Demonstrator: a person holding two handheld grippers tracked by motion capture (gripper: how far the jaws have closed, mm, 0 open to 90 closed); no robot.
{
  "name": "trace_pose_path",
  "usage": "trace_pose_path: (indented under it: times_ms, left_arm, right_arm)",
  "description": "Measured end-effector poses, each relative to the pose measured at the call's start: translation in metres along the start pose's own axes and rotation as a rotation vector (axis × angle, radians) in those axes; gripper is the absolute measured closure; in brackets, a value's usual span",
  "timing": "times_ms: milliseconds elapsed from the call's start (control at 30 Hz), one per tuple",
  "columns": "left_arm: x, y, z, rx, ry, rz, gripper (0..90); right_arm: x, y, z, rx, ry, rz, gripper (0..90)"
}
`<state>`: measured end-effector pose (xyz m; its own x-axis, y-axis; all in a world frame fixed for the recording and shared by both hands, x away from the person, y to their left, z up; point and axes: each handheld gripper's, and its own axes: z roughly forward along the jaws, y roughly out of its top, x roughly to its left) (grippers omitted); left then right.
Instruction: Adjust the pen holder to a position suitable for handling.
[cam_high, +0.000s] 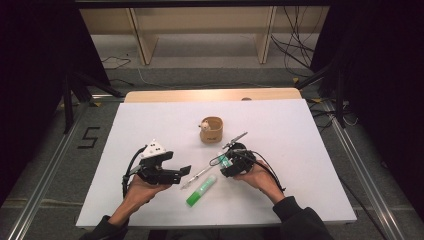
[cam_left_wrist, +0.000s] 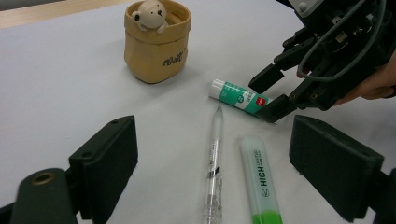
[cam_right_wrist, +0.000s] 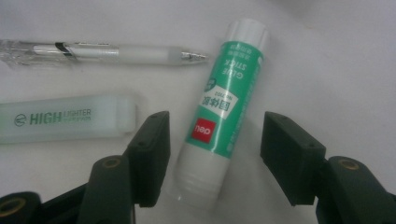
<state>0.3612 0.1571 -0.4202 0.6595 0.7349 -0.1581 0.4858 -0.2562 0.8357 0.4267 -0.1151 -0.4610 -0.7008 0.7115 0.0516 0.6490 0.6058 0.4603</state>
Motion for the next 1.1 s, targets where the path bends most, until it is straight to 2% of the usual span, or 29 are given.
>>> trace_pose_path:
  times_ms: [267,600,900,1100]
  left_arm:
    - [0.000,0.000,0.000,0.003,0.000,-0.002,15.2]
    - [0.000,0.000,0.001,0.005,-0.001,0.001,15.2]
    - [0.002,-0.001,0.001,0.007,0.003,0.000,15.2]
    - [0.003,-0.001,0.001,0.007,0.008,0.000,15.2]
  right_arm:
    - [0.006,0.000,0.006,0.038,-0.015,0.000,51.7]
    - [0.006,0.000,0.005,0.039,-0.054,0.003,64.8]
    - [0.004,-0.001,0.002,0.036,-0.062,-0.019,65.8]
    - [-0.003,-0.002,-0.006,-0.009,-0.054,-0.030,66.0]
